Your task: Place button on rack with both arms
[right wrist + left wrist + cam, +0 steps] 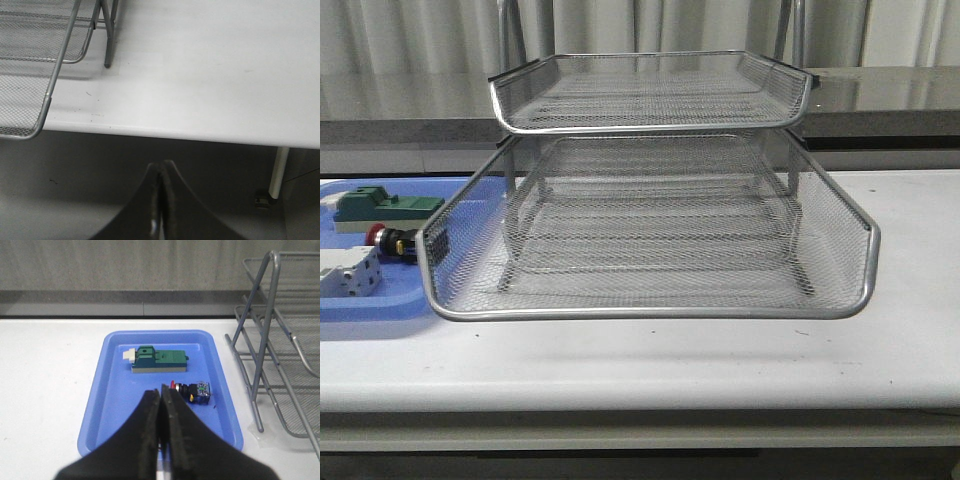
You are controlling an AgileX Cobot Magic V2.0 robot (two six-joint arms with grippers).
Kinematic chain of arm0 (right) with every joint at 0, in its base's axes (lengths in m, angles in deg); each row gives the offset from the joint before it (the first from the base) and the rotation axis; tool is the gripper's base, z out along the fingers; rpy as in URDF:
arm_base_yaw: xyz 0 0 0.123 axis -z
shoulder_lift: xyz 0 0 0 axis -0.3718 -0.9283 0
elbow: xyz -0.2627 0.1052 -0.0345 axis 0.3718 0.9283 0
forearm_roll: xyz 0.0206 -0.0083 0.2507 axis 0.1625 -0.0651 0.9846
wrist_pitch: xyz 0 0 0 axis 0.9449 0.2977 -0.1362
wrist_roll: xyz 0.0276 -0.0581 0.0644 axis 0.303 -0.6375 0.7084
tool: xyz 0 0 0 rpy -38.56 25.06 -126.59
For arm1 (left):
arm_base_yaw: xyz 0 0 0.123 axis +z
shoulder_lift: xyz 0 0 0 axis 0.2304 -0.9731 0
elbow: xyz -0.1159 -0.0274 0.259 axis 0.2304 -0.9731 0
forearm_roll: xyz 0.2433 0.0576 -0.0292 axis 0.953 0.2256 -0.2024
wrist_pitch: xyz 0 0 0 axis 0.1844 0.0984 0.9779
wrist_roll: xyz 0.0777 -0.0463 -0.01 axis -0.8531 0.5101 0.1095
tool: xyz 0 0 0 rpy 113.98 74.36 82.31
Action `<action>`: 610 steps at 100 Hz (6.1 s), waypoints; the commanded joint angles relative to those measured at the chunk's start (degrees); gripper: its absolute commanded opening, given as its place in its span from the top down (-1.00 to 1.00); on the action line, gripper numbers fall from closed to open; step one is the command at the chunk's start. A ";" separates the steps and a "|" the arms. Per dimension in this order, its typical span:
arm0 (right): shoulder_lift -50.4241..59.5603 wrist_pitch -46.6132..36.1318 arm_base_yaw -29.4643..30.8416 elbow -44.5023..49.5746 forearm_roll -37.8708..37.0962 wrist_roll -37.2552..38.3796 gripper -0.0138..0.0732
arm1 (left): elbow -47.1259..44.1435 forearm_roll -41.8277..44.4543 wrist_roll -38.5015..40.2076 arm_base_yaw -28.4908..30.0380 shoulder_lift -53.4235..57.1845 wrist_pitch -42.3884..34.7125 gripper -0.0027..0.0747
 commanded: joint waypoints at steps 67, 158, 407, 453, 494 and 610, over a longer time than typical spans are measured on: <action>-0.16 -3.16 0.05 -2.00 -0.24 -0.08 0.84 | 34.19 -4.58 -18.30 -0.11 -45.77 19.74 -0.17; -0.16 -3.16 0.05 -2.00 -0.24 -0.08 0.84 | 61.64 -10.19 -45.40 -0.36 -71.73 29.54 -0.80; -0.16 -3.16 0.05 -2.00 -0.24 -0.08 0.84 | 77.34 -4.33 -42.67 -7.22 -66.64 44.61 0.92; -0.16 -3.16 0.05 -2.00 -0.24 -0.08 0.84 | 60.54 -9.21 -39.69 -21.30 -52.66 44.61 0.93; -0.16 -3.16 0.05 -2.00 -0.24 -0.08 0.84 | 56.89 -11.47 -39.69 -33.59 -58.43 41.12 0.98; -0.16 -3.16 0.05 -2.00 -0.24 -0.08 0.84 | 56.89 -12.81 -37.63 -34.88 -63.70 38.09 -0.40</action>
